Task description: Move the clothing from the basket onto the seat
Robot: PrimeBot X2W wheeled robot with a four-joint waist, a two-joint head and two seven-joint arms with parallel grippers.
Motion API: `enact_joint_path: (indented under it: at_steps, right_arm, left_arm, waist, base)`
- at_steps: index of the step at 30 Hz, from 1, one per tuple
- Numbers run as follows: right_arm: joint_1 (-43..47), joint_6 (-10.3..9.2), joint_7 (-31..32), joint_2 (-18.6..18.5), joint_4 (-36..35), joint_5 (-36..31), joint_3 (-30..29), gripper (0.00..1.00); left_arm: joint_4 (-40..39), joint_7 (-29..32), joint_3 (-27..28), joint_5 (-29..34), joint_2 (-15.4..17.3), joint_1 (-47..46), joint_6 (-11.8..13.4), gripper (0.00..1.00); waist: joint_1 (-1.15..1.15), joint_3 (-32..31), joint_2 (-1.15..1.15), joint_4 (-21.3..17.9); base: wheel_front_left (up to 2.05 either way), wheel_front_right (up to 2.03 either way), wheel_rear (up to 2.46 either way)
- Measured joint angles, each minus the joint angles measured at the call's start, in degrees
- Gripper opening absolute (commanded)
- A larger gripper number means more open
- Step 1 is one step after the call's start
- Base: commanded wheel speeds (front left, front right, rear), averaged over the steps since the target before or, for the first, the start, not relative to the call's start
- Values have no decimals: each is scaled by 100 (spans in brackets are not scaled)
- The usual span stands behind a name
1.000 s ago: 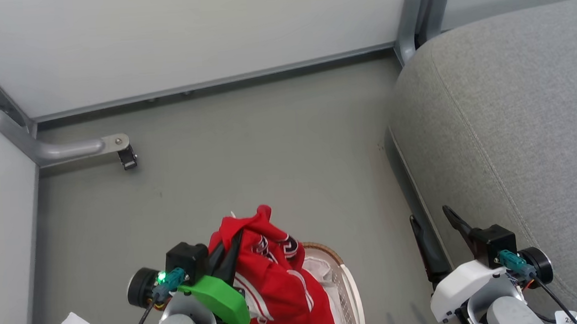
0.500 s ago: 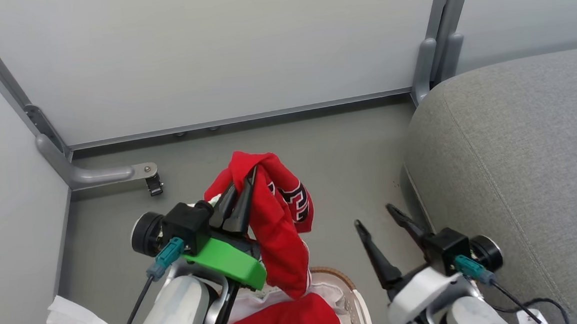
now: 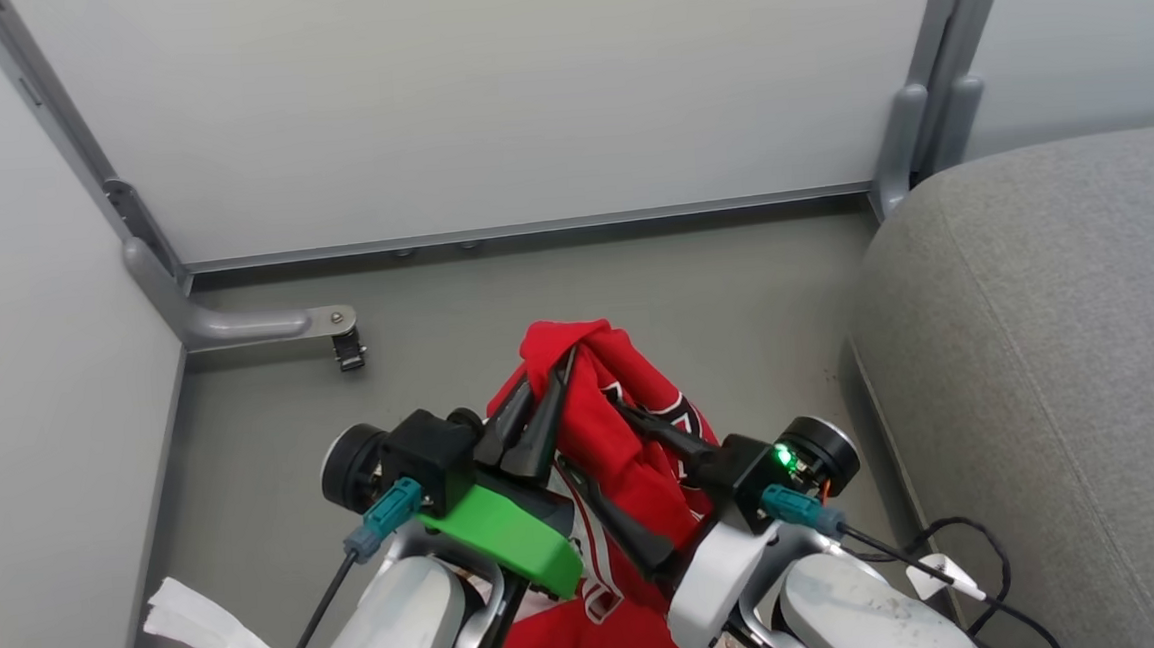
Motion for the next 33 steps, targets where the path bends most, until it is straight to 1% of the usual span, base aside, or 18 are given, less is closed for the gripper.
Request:
enact_joint_path:
  at_steps: [1,2,3,6,11,12,13,14,18,21,27,33]
  right_arm:
    - [-46,0,-1,0,136,1,51,100]
    - [-82,0,-1,3,304,11,138,47]
    - [-92,1,0,7,444,109,222,0]
    - [-135,1,0,4,646,342,334,0]
    - [-179,1,0,11,691,382,13,0]
    - [-169,1,0,8,656,342,-77,0]
    - [-146,0,0,7,594,321,-180,0]
    - [-105,1,0,11,521,266,-274,0]
    - [23,1,1,10,354,52,-547,0]
    - [55,1,1,2,222,-111,-814,0]
    - [108,1,1,4,-104,-358,-1203,0]
    - [198,1,0,-1,-369,-522,-1555,0]
  left_arm:
    - [0,1,-32,-29,-9,0,0,0]
    - [3,0,-73,-60,-18,0,0,0]
    - [1,1,-116,-86,-24,1,0,0]
    - [-1,1,-199,-109,-42,1,0,0]
    - [-31,0,-98,-101,-36,9,0,0]
    - [-30,0,-56,-75,-35,18,0,22]
    - [-32,1,-21,-66,-31,35,0,94]
    - [-27,0,21,-63,-25,61,0,100]
    - [-47,-9,155,-21,-13,127,0,100]
    - [-60,-9,235,7,-4,162,-1,100]
    - [-66,-9,338,82,25,219,-1,100]
    - [-78,-10,309,138,34,224,-1,100]
  waist:
    - [0,-4,0,32]
    - [0,-9,0,75]
    - [0,-15,0,117]
    - [0,-37,0,226]
    - [0,-53,0,214]
    - [0,-51,0,178]
    - [0,-49,0,130]
    - [0,-47,0,73]
    - [0,-27,0,-214]
    - [0,5,0,-523]
    - [0,111,0,-1352]
    - [0,242,0,-2227]
  base:
    - [0,0,0]
    - [0,0,0]
    - [0,0,0]
    - [0,0,0]
    - [0,0,0]
    - [0,0,0]
    - [0,0,0]
    - [0,0,0]
    - [0,0,0]
    - [0,0,0]
    - [0,0,0]
    - [0,0,0]
